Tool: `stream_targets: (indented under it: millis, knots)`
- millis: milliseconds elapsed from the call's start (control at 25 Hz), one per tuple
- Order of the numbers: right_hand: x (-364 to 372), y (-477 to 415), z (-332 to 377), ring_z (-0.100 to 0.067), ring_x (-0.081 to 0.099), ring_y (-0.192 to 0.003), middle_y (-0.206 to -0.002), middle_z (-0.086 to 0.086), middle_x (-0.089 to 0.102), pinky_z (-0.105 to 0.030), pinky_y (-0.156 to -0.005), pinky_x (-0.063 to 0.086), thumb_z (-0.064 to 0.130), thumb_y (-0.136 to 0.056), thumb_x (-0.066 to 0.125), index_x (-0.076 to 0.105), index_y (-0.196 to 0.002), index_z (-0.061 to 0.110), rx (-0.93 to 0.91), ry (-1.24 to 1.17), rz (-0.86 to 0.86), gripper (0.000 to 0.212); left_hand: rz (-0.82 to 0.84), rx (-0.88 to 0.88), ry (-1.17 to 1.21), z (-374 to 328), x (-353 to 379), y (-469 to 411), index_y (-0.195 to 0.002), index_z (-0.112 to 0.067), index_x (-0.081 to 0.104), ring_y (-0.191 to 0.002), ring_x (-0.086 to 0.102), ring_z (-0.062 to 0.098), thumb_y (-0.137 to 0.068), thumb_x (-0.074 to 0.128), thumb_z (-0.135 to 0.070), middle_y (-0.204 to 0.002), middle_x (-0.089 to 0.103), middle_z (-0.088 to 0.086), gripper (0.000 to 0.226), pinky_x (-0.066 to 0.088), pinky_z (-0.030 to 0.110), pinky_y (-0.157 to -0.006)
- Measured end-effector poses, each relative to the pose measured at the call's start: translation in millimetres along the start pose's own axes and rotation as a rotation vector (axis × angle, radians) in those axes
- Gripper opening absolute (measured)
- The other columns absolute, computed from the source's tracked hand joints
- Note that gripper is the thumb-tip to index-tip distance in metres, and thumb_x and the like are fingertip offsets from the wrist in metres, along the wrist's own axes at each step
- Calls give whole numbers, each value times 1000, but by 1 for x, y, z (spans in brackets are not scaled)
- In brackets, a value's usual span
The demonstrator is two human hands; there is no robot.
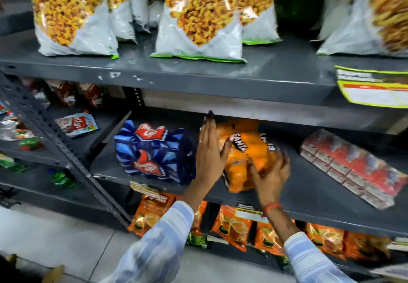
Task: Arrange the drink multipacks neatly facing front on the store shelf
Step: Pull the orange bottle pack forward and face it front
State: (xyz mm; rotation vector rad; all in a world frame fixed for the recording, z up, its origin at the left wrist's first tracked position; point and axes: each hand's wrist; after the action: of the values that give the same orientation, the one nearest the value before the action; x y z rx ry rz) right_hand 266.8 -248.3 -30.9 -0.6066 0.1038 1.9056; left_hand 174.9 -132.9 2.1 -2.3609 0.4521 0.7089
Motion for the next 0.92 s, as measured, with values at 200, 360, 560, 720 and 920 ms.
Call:
stream_targets:
  millis: [200, 360, 560, 720, 920]
  knots:
    - [-1, 5, -3, -29, 61, -109, -120, -9, 64, -54, -98, 47, 28, -72, 78, 59, -108, 25, 627, -707, 192, 41, 456, -319, -12, 16, 32, -65, -124, 3, 56, -121, 54, 39, -95, 49, -32, -129, 57, 28, 46, 41, 42, -103]
    - [2, -1, -5, -34, 56, -117, -131, -12, 57, -52, -98, 47, 48, -56, 82, 46, -130, 20, 673, -563, 169, 87, 460, -636, 286, 27, 33, -79, -137, 1, 37, -126, 49, 39, -93, 55, -18, -139, 47, 25, 51, 42, 53, -105]
    - [-16, -31, -26, -26, 59, -110, -133, -9, 58, -40, -97, 49, 41, -68, 76, 44, -133, 24, 531, -489, 248, 74, 290, -779, 696, 29, 25, -60, -93, -6, 56, -74, 62, 23, -86, 58, 2, -96, 58, 16, 10, 54, 33, -65]
    - [-47, -63, -44, -29, 56, -115, -138, -9, 53, -46, -99, 48, 29, -78, 72, 33, -143, 26, 304, -344, 381, 76, 235, -858, 892, 28, 25, -29, -92, -9, 56, -69, 66, 20, -83, 58, 8, -91, 63, 12, 19, 55, 27, -57]
    - [-71, -86, -50, -27, 46, -127, -145, -3, 41, -46, -102, 45, 9, -79, 71, 18, -146, 39, 105, -339, 577, 91, 206, -744, 684, 28, 24, 6, -126, -1, 53, -102, 63, 27, -73, 73, 1, -122, 63, 18, 57, 53, 38, -89]
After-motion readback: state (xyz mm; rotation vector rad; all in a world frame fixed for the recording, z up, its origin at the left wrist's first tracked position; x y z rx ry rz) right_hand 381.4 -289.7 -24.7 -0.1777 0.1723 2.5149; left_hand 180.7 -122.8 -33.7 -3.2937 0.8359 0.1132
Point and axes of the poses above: each hand's wrist, its own y-axis away from the middle knuckle, its own x-axis out of the palm, z = x × y
